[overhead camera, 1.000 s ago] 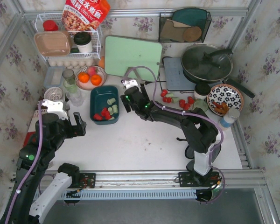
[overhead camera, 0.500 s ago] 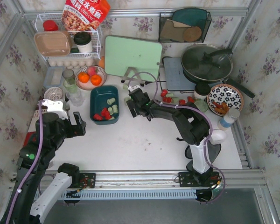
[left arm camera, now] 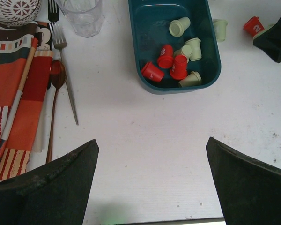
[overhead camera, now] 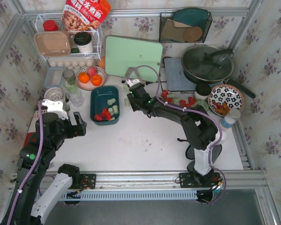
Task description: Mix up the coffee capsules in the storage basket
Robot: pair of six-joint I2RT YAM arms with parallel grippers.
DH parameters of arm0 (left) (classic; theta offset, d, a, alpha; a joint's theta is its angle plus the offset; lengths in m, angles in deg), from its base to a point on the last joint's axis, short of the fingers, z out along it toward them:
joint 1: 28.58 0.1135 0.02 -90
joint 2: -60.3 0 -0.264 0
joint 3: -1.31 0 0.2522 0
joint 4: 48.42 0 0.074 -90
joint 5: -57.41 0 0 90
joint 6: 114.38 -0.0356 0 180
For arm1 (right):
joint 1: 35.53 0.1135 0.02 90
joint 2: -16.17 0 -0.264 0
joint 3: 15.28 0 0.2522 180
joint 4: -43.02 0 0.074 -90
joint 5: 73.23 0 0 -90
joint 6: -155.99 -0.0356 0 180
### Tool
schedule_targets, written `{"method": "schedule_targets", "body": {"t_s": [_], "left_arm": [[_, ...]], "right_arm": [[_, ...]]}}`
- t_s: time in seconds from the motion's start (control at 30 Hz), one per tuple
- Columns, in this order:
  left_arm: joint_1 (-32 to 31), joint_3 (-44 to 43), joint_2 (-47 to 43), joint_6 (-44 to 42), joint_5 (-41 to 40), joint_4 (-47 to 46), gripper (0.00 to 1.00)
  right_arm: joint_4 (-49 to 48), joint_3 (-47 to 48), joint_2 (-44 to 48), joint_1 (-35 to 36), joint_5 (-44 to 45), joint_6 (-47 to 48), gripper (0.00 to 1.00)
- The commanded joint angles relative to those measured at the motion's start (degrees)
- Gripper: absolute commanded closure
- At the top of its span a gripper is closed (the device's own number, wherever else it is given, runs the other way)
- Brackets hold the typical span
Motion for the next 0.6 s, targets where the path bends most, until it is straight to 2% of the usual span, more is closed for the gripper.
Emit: {"method": "schedule_targets", "body": {"t_s": [0.0, 0.13, 0.27, 0.43, 0.57], "left_arm": [[0.4, 0.1, 0.0, -0.1, 1.1, -1.8, 0.01], [0.6, 0.1, -0.3, -0.3, 1.1, -1.9, 0.01], [0.6, 0.2, -0.7, -0.2, 1.0, -1.7, 0.01], [0.6, 0.3, -0.9, -0.3, 1.2, -1.8, 0.01], [0.6, 0.3, -1.0, -0.2, 1.4, -1.8, 0.01]], "right_arm": [[-5.6, 2.2, 3.6, 2.6, -5.1, 0.5, 0.54], [-10.9, 5.8, 2.3, 5.8, -9.9, 0.6, 0.54], [-11.2, 11.9, -3.8, 8.6, -10.3, 1.4, 0.52], [-10.9, 17.1, -10.3, 10.1, -8.0, 1.3, 0.44], [-10.1, 18.7, -12.0, 10.1, -7.9, 0.5, 0.32]]}}
